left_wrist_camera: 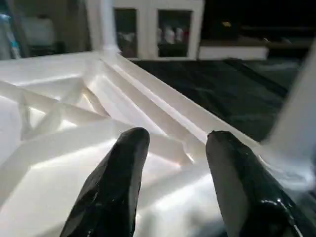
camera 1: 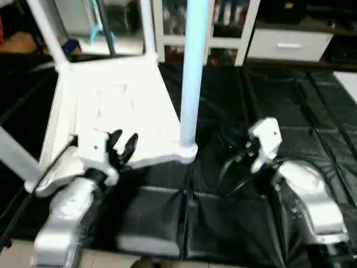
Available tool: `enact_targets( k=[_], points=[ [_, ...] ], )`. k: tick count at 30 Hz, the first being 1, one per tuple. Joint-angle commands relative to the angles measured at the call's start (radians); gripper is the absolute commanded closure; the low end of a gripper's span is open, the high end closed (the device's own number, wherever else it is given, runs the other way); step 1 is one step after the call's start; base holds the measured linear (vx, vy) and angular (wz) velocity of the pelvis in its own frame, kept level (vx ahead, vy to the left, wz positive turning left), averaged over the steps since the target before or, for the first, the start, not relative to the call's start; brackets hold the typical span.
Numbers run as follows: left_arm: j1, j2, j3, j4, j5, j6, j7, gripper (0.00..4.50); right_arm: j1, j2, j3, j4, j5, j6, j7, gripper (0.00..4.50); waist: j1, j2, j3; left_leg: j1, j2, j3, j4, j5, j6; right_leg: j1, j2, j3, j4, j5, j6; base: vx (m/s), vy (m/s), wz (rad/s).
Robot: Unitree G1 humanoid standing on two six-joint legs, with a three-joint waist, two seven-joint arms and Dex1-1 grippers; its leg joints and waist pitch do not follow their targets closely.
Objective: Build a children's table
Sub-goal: Rotate leg to tighten
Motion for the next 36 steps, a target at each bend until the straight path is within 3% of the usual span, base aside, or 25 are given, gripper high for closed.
enact_targets(
  k=[1,2,4,6,7,8,11,12,14,17,21,23,24,25,26,27,28,29,30,31,32,33,34,35,36],
  points=[
    [-0.014,0.057,-0.04,0.056,0.0,0.019,-0.084,1.89,-0.007,-0.004,-0.006,0.026,-0.007,-0.027,0.009,3.36,0.001,-0.017,-0.038,0.054,0.086,-0.017,-0.085,-0.333,0.024,0.014,-0.09,0.04,-0.119,-0.189,-0.257,-0.098,0.019,0.08],
    [-0.03,0.074,-0.056,0.082,0.011,0.011,-0.104,1.84,-0.013,-0.003,-0.009,0.034,-0.005,-0.03,0.01,3.36,-0.004,-0.013,-0.035,0.066,0.09,-0.016,-0.095,-0.452,-0.037,0.003,-0.089,0.041,-0.127,-0.344,-0.229,-0.112,0.025,0.05],
    [-0.079,0.087,-0.079,0.142,0.007,-0.007,-0.156,1.76,-0.021,-0.003,-0.013,0.046,-0.002,-0.034,0.012,3.36,-0.01,-0.007,-0.033,0.072,0.092,-0.021,-0.111,-0.566,-0.111,-0.008,-0.083,0.038,-0.131,-0.415,-0.17,-0.11,0.043,-0.05],
    [-0.129,0.093,-0.097,0.198,-0.01,-0.022,-0.222,1.76,-0.027,-0.006,-0.011,0.056,0.001,-0.04,0.015,3.36,-0.008,-0.009,-0.04,0.08,0.093,-0.022,-0.122,-0.606,-0.144,-0.014,-0.081,0.037,-0.132,-0.374,-0.148,-0.092,0.061,-0.08],
    [-0.15,0.097,-0.107,0.222,-0.016,-0.029,-0.258,1.76,-0.03,-0.008,-0.009,0.061,0.004,-0.044,0.019,3.36,-0.01,-0.008,-0.042,0.073,0.094,-0.024,-0.13,-0.607,-0.154,-0.008,-0.081,0.035,-0.128,-0.319,-0.144,-0.087,0.064,-0.08],
    [-0.207,0.108,-0.132,0.292,-0.005,-0.04,-0.315,1.76,-0.03,-0.013,-0.003,0.065,0.004,-0.052,0.025,3.36,-0.013,-0.008,-0.048,0.066,0.091,-0.024,-0.138,-0.59,-0.157,0.0,-0.079,0.029,-0.122,-0.259,-0.142,-0.075,0.075,-0.16],
    [-0.274,0.115,-0.159,0.379,0.03,-0.062,-0.353,1.76,-0.028,-0.019,0.002,0.066,0.002,-0.061,0.031,3.36,-0.015,-0.011,-0.05,0.064,0.089,-0.017,-0.141,-0.578,-0.151,0.0,-0.084,0.028,-0.125,-0.23,-0.138,-0.066,0.073,-0.19],
    [-0.331,0.114,-0.172,0.458,0.057,-0.087,-0.359,1.76,-0.028,-0.021,0.001,0.068,0.002,-0.065,0.033,3.36,-0.019,-0.01,-0.048,0.058,0.088,-0.015,-0.144,-0.581,-0.146,0.003,-0.087,0.026,-0.131,-0.252,-0.133,-0.046,0.062,-0.21],
    [-0.389,0.108,-0.185,0.542,0.076,-0.111,-0.364,1.76,-0.027,-0.022,0.0,0.069,0.002,-0.067,0.032,3.36,-0.014,-0.016,-0.052,0.067,0.087,-0.007,-0.136,-0.569,-0.131,-0.004,-0.102,0.03,-0.143,-0.317,-0.13,-0.045,0.057,-0.2],
    [-0.478,0.096,-0.209,0.692,0.119,-0.139,-0.37,1.76,-0.021,-0.026,-0.001,0.062,0.0,-0.072,0.036,3.36,-0.017,-0.016,-0.048,0.066,0.089,-0.005,-0.14,-0.574,-0.123,-0.005,-0.102,0.026,-0.15,-0.344,-0.128,-0.05,0.044,-0.18],
    [-0.571,0.085,-0.233,0.873,0.175,-0.163,-0.332,1.76,-0.009,-0.033,-0.001,0.049,-0.003,-0.075,0.037,3.36,-0.023,-0.003,-0.041,0.083,0.09,-0.009,-0.159,-0.754,-0.156,-0.009,-0.088,-0.001,-0.157,-0.387,-0.109,-0.034,0.035,-0.16],
    [-0.6,0.073,-0.224,0.932,0.169,-0.16,-0.329,1.76,-0.004,-0.036,-0.001,0.044,0.001,-0.074,0.036,3.36,-0.026,0.004,-0.041,0.078,0.094,-0.007,-0.181,-0.824,-0.165,0.004,-0.078,-0.02,-0.144,-0.345,-0.114,0.0,0.0,0.0],
    [-0.6,0.073,-0.224,0.932,0.169,-0.16,-0.329,1.76,-0.004,-0.036,-0.001,0.044,0.001,-0.074,0.036,3.36,-0.025,0.012,-0.039,0.071,0.096,0.008,-0.21,-0.861,-0.174,0.01,-0.062,-0.034,-0.128,-0.308,-0.121,-0.062,0.015,-0.06],
    [-0.62,0.069,-0.226,0.971,0.178,-0.172,-0.324,1.76,-0.002,-0.038,0.0,0.043,0.0,-0.074,0.035,3.36,-0.02,0.007,-0.041,0.057,0.098,0.032,-0.241,-0.869,-0.167,0.025,-0.044,-0.044,-0.097,-0.267,-0.128,-0.062,0.015,-0.06],
    [-0.62,0.069,-0.226,0.971,0.178,-0.172,-0.324,1.76,-0.002,-0.038,0.0,0.043,0.0,-0.074,0.035,3.36,0.0,-0.001,-0.05,0.071,0.089,0.076,-0.25,-0.799,-0.164,0.013,-0.043,-0.039,-0.088,-0.29,-0.146,-0.067,-0.011,0.09],
    [-0.636,0.06,-0.218,0.993,0.182,-0.196,-0.306,1.76,0.002,-0.038,0.001,0.038,-0.001,-0.074,0.031,3.36,-0.012,-0.027,-0.053,0.096,0.076,0.082,-0.207,-0.719,-0.147,-0.013,-0.062,-0.025,-0.136,-0.373,-0.144,-0.079,-0.059,0.19],
    [-0.637,0.059,-0.215,0.992,0.181,-0.2,-0.302,1.76,0.002,-0.038,0.001,0.036,-0.001,-0.074,0.03,3.36,-0.007,-0.058,-0.038,0.212,0.025,0.052,0.039,-0.451,-0.06,-0.124,-0.184,0.008,-0.325,-0.691,-0.107,-0.079,-0.059,0.19],
    [-0.632,0.047,-0.191,0.971,0.166,-0.214,-0.281,1.76,0.009,-0.035,0.001,0.027,-0.001,-0.073,0.024,3.36,-0.013,-0.031,-0.011,0.064,0.012,-0.044,0.044,-0.106,0.001,0.019,-0.232,0.046,-0.26,-0.717,-0.124,-0.041,-0.011,-0.25],
    [-0.584,0.025,-0.15,0.867,0.135,-0.22,-0.231,1.76,0.021,-0.028,-0.004,0.009,0.002,-0.069,0.01,3.36,0.008,0.011,-0.03,0.036,0.045,-0.054,-0.014,-0.097,-0.025,0.075,-0.216,0.015,-0.219,-0.627,-0.118,0.009,0.103,-0.46],
    [-0.544,0.005,-0.12,0.789,0.116,-0.227,-0.193,1.76,0.032,-0.02,-0.01,-0.006,0.006,-0.067,-0.004,3.36,-0.009,0.01,-0.025,0.076,0.083,-0.039,-0.107,-0.413,-0.067,0.016,-0.08,-0.049,-0.186,-0.388,-0.124,0.009,0.103,-0.46],
    [-0.496,-0.013,-0.105,0.703,0.107,-0.219,-0.158,1.76,0.043,-0.011,-0.018,-0.019,0.007,-0.063,-0.024,3.36,-0.029,0.049,-0.031,0.102,0.109,-0.056,-0.142,-0.699,-0.081,0.01,-0.058,-0.052,-0.146,-0.107,-0.159,-0.029,0.074,-0.04],
    [-0.404,-0.055,-0.079,0.556,0.093,-0.216,-0.09,1.76,0.06,0.005,-0.032,-0.035,0.003,-0.056,-0.061,3.36,-0.037,0.055,-0.031,0.097,0.12,-0.057,-0.159,-0.768,-0.09,0.022,-0.059,-0.058,-0.126,0.008,-0.175,-0.056,0.028,0.06],
    [-0.335,-0.088,-0.068,0.454,0.09,-0.205,-0.042,1.76,0.071,0.016,-0.039,-0.043,0.001,-0.054,-0.083,3.36,-0.056,0.047,-0.009,0.079,0.126,-0.053,-0.193,-0.889,-0.077,0.031,-0.056,-0.074,-0.12,0.008,-0.15,-0.056,0.028,0.06],
    [-0.279,-0.11,-0.066,0.378,0.09,-0.202,-0.012,1.76,0.083,0.024,-0.045,-0.051,0.003,-0.051,-0.097,3.36,-0.057,0.044,-0.006,0.077,0.126,-0.048,-0.204,-0.941,-0.071,0.04,-0.055,-0.082,-0.119,-0.056,-0.123,-0.057,0.029,0.02],
    [-0.162,-0.141,-0.092,0.241,0.107,-0.189,0.023,1.76,0.104,0.033,-0.046,-0.067,0.003,-0.05,-0.11,3.36,-0.04,0.051,0.012,0.031,0.143,-0.012,-0.274,-1.054,-0.075,0.073,-0.028,-0.096,-0.018,-0.125,-0.089,-0.077,-0.046,0.16]
  ],
)
